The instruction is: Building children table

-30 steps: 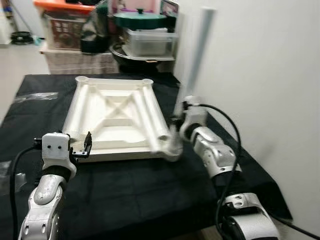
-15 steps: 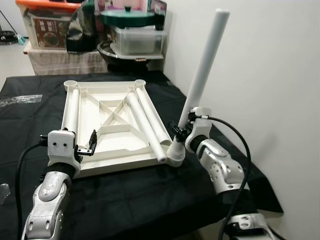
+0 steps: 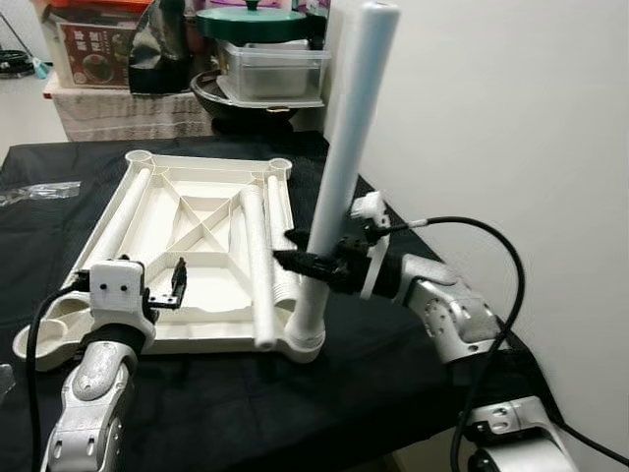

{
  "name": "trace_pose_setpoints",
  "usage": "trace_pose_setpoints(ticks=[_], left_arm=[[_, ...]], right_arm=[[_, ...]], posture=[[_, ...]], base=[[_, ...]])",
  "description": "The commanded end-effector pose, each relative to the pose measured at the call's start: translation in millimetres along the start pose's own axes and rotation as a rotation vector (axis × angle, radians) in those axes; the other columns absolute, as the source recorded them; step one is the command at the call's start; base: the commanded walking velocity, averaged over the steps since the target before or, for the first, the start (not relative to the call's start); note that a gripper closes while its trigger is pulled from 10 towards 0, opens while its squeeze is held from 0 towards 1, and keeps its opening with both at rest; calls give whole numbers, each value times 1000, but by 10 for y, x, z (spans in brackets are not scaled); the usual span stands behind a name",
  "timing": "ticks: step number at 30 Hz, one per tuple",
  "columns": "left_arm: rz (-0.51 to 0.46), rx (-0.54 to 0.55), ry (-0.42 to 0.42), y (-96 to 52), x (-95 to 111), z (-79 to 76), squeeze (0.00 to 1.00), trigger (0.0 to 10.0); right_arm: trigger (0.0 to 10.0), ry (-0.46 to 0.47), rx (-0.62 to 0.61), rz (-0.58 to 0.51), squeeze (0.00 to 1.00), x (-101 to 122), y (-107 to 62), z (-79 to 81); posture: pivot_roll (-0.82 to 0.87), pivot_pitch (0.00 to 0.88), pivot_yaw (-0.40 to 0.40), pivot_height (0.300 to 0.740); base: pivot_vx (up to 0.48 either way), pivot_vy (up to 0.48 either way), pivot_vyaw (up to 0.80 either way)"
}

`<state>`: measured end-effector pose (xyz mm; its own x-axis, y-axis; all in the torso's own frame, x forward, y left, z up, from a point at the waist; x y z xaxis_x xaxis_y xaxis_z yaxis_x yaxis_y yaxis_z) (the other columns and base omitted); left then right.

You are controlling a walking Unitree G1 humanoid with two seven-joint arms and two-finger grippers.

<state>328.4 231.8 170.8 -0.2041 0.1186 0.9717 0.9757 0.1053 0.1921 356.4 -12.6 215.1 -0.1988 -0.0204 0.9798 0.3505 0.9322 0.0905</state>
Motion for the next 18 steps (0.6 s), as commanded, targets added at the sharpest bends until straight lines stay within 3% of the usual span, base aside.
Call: trace_pose_setpoints(ticks=[1,2,3,4,6,7,8,9,10,12,13,14,15,16,17,18], left_arm=[[1,-9,16,-16,10,-9,0,10000],[1,-9,16,-16,10,-9,0,10000],[1,-10,17,-13,10,-7,0,10000],[2,-11,17,-6,10,-9,0,10000],[2,-11,17,-6,10,-9,0,10000],[2,-11,17,-1,10,-10,0,10000],[4,-15,16,4,2,-22,0,10000],[8,-20,13,6,-10,-37,0,10000],[14,-28,11,10,-29,-61,0,10000],[15,-30,11,12,-35,-68,0,10000],[16,-32,11,17,-40,-74,0,10000],[17,-33,9,21,-43,-79,0,10000],[17,-33,9,21,-43,-79,0,10000],[18,-34,8,28,-46,-84,0,10000],[19,-38,7,35,-50,-97,0,10000],[20,-41,6,40,-51,-105,0,10000]], right_arm=[[0,54,-221,157,0,-379,-37,-244],[0,54,-221,157,0,-379,-37,-244],[0,66,-437,287,0,-594,-136,-483],[0,71,-713,444,0,-822,-428,-742],[0,71,-713,444,0,-822,-428,-742],[0,68,-890,548,0,-948,-668,-868],[0,78,-982,579,0,-980,-791,-843],[0,72,-981,553,0,-919,-750,-741],[0,59,-894,483,0,-754,-557,-529],[0,48,-850,461,0,-698,-473,-455],[10000,21,-717,386,0,-551,-259,-300],[10000,17,-598,313,0,-422,-105,-142],[10000,17,-598,313,0,-422,-105,-142],[10000,29,-515,261,0,-339,-11,-43],[10000,27,-457,210,0,-252,28,-6],[10000,30,-466,174,0,-194,-2,-71]], posture=[[129,0,-134,740],[129,0,-134,740],[122,0,-129,740],[122,0,-129,740],[122,0,-129,740],[122,0,-129,740],[116,0,-120,740],[104,0,-113,740],[96,0,-109,740],[96,0,-109,740],[91,0,-106,740],[91,0,-106,740],[91,0,-106,740],[87,0,-102,740],[87,0,-101,740],[87,0,-101,740]], base=[[0,0,0],[0,0,0],[0,0,0],[0,0,0],[0,0,0],[0,0,0],[0,0,0],[0,0,0],[0,0,0],[0,0,0],[0,0,0],[0,0,0],[0,0,0],[0,0,0],[0,0,0],[0,0,0]])
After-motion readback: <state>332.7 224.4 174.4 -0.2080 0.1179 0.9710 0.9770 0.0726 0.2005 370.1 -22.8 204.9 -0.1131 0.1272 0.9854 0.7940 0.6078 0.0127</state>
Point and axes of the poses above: a point about 5 cm out from each wrist's last joint towards the gripper, its own y axis pointing out of the wrist towards the gripper, its own x axis along the axis of the wrist's last joint, z = x × y, the point moved 6 cm from there along y, pointing out of the wrist towards the gripper, and after that the axes turned 13 degrees about -y, right-handed, at the moved point
